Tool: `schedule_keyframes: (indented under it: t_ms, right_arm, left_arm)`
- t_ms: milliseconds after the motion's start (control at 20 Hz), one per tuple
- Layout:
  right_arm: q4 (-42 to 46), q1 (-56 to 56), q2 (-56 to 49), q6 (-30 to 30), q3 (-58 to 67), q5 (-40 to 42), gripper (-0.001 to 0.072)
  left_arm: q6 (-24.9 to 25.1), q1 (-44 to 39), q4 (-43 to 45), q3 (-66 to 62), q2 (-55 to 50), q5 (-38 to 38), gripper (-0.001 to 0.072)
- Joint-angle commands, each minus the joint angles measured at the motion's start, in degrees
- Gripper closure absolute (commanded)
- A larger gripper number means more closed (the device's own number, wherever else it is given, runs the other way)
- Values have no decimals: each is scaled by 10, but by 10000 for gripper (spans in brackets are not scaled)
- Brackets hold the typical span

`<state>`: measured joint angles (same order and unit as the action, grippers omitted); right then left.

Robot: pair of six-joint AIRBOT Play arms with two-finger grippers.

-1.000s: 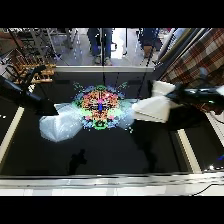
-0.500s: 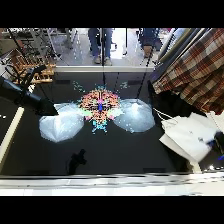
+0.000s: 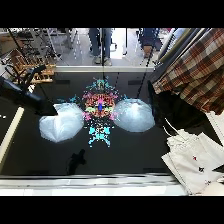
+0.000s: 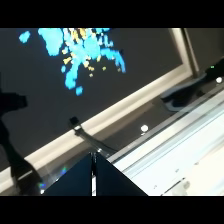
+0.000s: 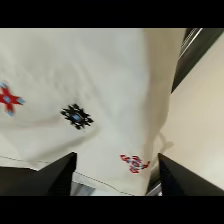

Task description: Fold the clothes and pants, and hang the long-sleeved shirts on hangers.

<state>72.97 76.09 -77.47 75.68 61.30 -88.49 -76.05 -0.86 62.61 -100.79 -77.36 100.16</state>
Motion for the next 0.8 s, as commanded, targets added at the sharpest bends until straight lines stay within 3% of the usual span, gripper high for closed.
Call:
schedule_keyframes:
  t_ms: [0,100,200,350,500,750]
  right_arm:
    - [-104,-63,12,48,96,-21,232]
    - [-172,-178,29,9,97,21,239]
    - [-169,-321,32,-1,80,75,241]
    - [-122,-530,32,-2,61,210,282]
    - [-17,-653,37,-3,61,368,686]
    - [-23,-706,39,-2,61,421,683]
  left_arm:
    - [-15,2,97,0,0,-1,699]
    - [-76,2,235,0,0,-8,699]
    - [-116,5,353,0,1,-31,698]
    - [-123,10,374,0,4,-51,698]
    - [-123,10,372,0,4,-47,698]
    - [-123,10,373,0,4,-48,698]
